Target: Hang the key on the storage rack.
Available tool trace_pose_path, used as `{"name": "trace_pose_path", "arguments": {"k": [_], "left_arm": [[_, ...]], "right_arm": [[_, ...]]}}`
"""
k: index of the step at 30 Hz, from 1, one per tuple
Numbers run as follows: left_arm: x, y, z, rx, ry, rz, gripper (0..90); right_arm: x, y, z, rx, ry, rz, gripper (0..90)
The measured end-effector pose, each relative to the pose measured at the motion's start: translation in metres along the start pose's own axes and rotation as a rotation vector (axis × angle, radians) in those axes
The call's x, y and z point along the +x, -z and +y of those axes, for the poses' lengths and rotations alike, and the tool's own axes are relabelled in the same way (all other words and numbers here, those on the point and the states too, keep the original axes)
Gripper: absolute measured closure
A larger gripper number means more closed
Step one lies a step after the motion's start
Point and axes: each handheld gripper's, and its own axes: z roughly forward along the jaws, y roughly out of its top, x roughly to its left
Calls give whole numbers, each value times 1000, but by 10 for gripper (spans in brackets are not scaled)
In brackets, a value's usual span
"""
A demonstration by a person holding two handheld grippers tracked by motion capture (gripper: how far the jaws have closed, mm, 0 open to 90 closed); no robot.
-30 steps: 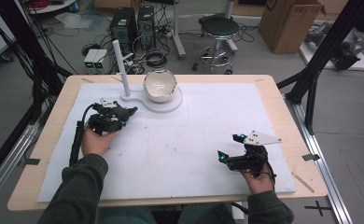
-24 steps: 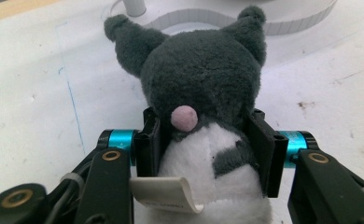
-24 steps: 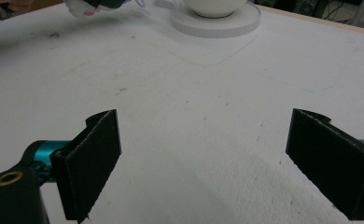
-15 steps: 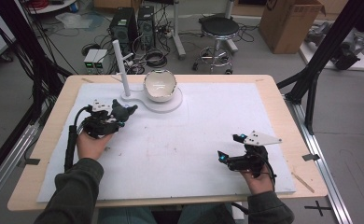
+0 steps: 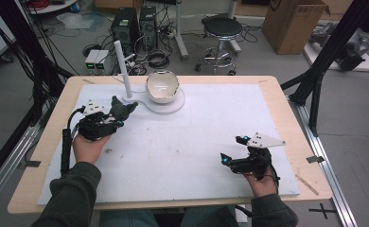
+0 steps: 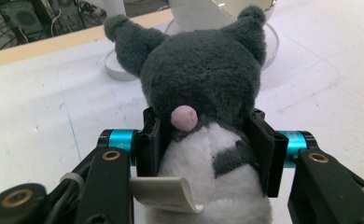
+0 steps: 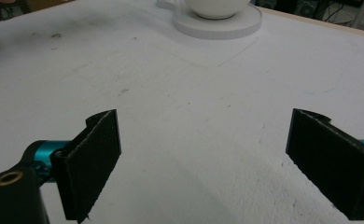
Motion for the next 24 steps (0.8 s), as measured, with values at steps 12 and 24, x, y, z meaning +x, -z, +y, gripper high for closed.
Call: {"name": "trace_pose_path", "arguments": {"k": [12, 24], "left_arm": [[0, 6, 2, -60, 4, -29, 532], [8, 16, 5, -177, 66, -48, 536]], "right_arm": [[0, 0, 0, 0, 1, 1, 96], [1, 0, 0, 0, -1, 0, 96]]}}
